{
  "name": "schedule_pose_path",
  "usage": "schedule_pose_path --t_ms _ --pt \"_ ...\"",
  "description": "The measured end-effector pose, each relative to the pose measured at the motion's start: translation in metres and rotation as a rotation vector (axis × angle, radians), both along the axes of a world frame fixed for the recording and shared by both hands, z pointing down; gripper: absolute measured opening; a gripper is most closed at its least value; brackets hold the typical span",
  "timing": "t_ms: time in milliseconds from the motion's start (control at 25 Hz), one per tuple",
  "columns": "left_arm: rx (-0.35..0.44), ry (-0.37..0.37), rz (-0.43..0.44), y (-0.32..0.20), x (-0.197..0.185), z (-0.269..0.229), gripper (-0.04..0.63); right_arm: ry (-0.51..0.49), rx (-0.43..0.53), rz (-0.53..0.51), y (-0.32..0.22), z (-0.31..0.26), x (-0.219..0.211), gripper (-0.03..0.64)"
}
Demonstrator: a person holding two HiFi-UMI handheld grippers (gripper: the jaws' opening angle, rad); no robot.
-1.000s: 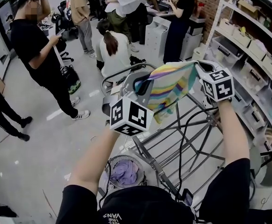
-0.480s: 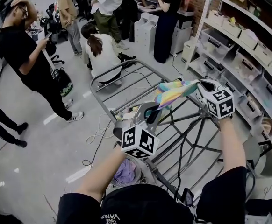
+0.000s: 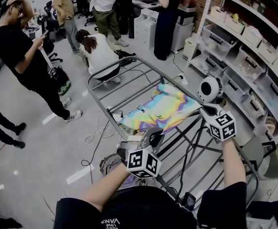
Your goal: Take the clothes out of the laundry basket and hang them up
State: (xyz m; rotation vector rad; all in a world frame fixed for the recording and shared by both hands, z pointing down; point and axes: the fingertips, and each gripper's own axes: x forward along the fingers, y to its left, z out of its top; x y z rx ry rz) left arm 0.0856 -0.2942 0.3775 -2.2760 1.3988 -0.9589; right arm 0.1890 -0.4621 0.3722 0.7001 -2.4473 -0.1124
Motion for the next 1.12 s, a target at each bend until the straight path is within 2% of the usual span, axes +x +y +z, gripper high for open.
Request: schedule_pose_path --t_ms 200,640,960,1120 --pt "-0.073 -0.049 0.016 0.026 0.015 0.031 0.021 0.071 -0.011 -0.044 0.024 0.032 0.01 0.026" --pt "-0.174 -0.095 0.082 0.064 0.041 0.044 0.021 0.175 -0.032 -0.116 0.058 0.051 0.024 0.026" --pt "-0.284 -0.064 0.073 0.07 0.033 0.087 0.025 0.251 -0.069 -0.077 0.059 0.078 0.019 0.032" --pt "-0.302 -0.037 0.053 0.07 0.026 0.093 0.029 0.293 -0.092 -0.047 0.054 0.085 0.021 0.058"
